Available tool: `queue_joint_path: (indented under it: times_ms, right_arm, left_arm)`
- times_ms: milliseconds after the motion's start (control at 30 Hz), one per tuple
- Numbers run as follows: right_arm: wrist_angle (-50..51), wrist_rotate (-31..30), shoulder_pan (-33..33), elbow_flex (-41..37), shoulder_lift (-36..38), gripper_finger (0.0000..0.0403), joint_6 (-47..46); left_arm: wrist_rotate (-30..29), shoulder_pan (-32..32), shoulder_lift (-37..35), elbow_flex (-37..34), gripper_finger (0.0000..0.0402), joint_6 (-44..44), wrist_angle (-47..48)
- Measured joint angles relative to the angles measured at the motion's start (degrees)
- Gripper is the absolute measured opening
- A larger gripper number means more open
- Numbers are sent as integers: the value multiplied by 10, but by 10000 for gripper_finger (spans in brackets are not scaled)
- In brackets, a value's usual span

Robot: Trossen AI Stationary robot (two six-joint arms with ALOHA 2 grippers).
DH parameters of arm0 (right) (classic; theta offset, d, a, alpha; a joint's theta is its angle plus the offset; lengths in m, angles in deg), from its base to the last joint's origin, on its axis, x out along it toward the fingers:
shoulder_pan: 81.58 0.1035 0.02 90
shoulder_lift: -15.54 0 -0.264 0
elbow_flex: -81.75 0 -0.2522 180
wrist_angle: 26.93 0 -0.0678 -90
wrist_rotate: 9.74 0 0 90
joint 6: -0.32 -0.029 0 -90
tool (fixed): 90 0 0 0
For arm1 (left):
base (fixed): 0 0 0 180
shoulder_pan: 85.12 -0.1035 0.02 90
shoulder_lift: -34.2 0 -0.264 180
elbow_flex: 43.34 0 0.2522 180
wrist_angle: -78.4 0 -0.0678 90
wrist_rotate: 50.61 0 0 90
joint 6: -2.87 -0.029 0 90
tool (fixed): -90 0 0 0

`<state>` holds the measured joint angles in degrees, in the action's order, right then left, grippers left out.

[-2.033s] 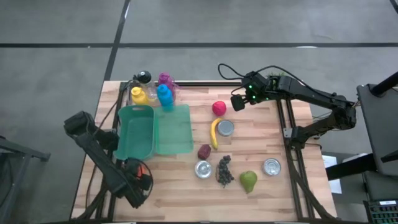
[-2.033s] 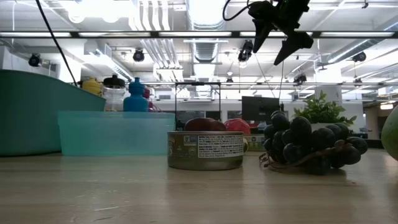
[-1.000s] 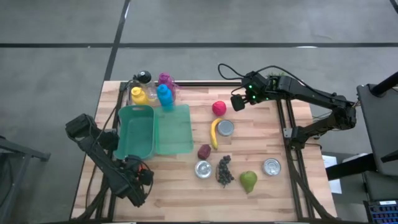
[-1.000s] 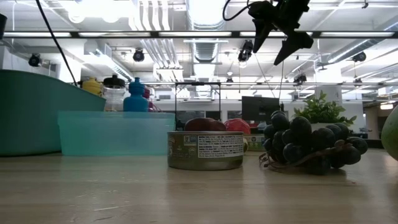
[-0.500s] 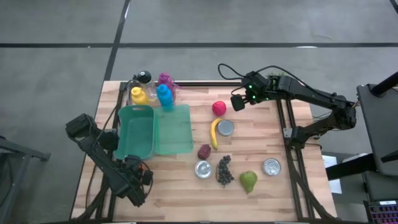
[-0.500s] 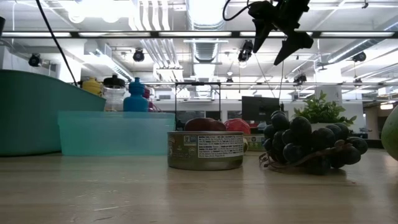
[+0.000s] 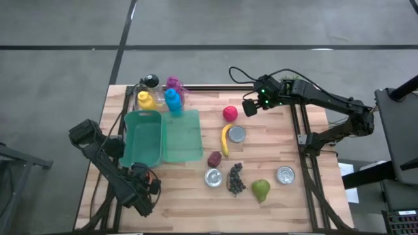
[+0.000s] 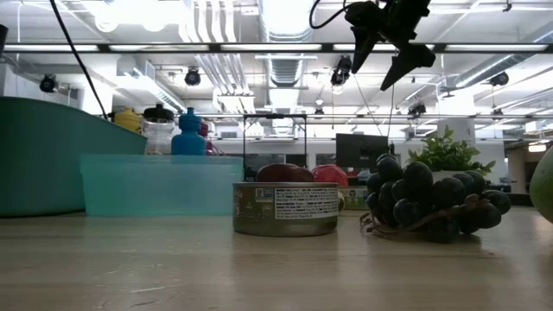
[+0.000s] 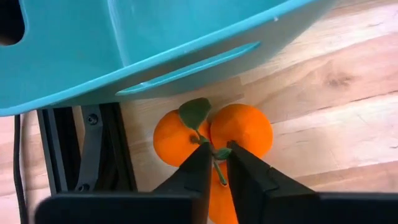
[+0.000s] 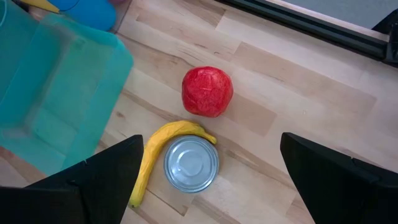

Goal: Pick & Place Food Item
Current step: Put the tangerine into the green bin

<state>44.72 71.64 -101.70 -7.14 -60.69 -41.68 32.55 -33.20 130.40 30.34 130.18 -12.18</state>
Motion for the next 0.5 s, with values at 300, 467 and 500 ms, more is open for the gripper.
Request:
queue_joint_path:
  times_ms: [300, 467, 500]
  right_arm:
    - [0, 0, 0, 0, 0, 378, 0]
    - [0, 0, 0, 0, 0, 378, 0]
    - [0, 0, 0, 0, 0, 378, 0]
  left_arm:
    - [-3, 0, 0, 0, 7, -6, -3]
    - [-3, 0, -1, 2, 7, -14, -7]
    - [-3, 0, -4, 2, 7, -15, -9]
